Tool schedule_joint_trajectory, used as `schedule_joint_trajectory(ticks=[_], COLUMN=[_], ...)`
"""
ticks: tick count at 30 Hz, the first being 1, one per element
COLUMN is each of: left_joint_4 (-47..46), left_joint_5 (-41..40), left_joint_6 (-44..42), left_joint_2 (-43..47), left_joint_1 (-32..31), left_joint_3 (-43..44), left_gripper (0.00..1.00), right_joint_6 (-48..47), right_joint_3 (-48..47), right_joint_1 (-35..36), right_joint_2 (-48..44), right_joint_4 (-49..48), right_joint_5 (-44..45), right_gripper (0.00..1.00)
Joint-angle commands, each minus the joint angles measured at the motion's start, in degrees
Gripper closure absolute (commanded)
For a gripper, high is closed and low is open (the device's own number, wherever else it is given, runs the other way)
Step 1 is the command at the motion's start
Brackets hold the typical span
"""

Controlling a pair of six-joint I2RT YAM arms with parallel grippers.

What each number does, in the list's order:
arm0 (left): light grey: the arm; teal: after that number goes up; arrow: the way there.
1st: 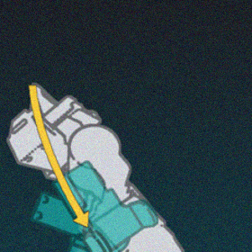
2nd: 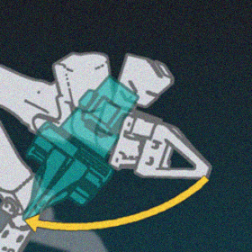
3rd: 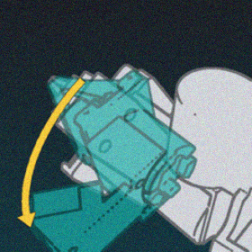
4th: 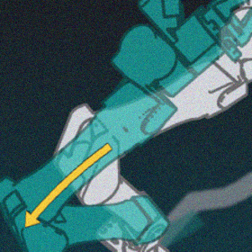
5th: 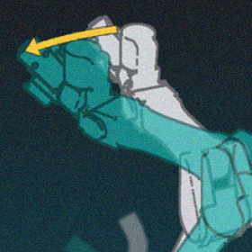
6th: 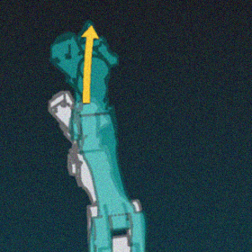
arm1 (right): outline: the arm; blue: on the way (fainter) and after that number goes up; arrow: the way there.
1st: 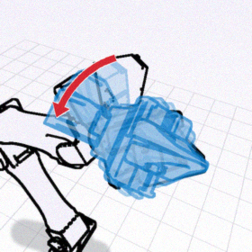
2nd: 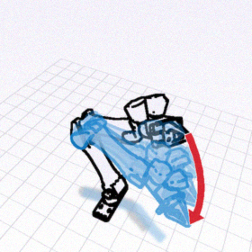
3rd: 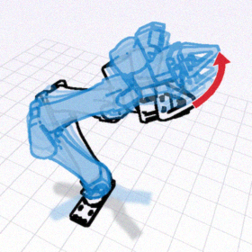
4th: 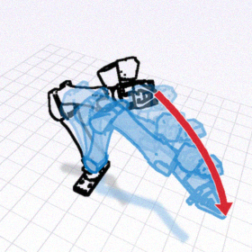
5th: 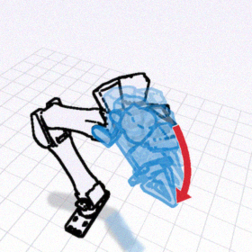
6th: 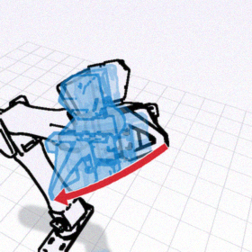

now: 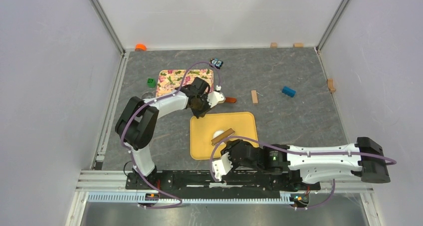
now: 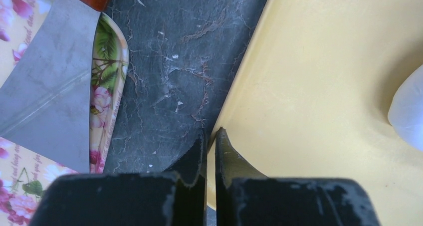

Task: Roll out the dumpling wrappers from the dough
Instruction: Flatten out the dough on the work surface.

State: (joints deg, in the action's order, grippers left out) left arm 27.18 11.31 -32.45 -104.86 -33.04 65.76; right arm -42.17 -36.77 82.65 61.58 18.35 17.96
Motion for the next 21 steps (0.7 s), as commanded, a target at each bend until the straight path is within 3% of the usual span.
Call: schedule_joint_trajectory(ticks=[1,4,9,16,21], left_joint_4=[0.4,-0.1,-3.3,-4.0,-4.6], left_joint_5=[-2.7,-2.1,-3.1,-4.2,-3.8], left_joint_6=[1.7,0.7,-3.4,-3.3,-3.7], left_joint_2=[-3.2,-2.7,-1.8,-2.5,-1.8], left_joint_1=[-0.2,-0.2,-0.3,-0.4,-0.4], left_joint_3=[-4.6,-5.1,-6.8,-7.0,-7.9], left_gripper=[0.98,0.98,0.98,0.98,0.98], right_joint_6=[2.3,-0.1,-1.6,5.6,2.2], right_joint_3=[1.1,2.6,2.3,-0.5,1.9], right_joint_1=[1.1,-0.8,-2.8,3.0,1.9], right_joint_2=[1.7,3.5,6.3,2.5,4.2], right_joint_4=[3.1,-1.4,0.9,12.2,8.2], right_joint_5=[-4.7,-7.3,-7.6,-3.4,-4.6], right_gripper=[1.00,1.00,1.00,1.00,1.00])
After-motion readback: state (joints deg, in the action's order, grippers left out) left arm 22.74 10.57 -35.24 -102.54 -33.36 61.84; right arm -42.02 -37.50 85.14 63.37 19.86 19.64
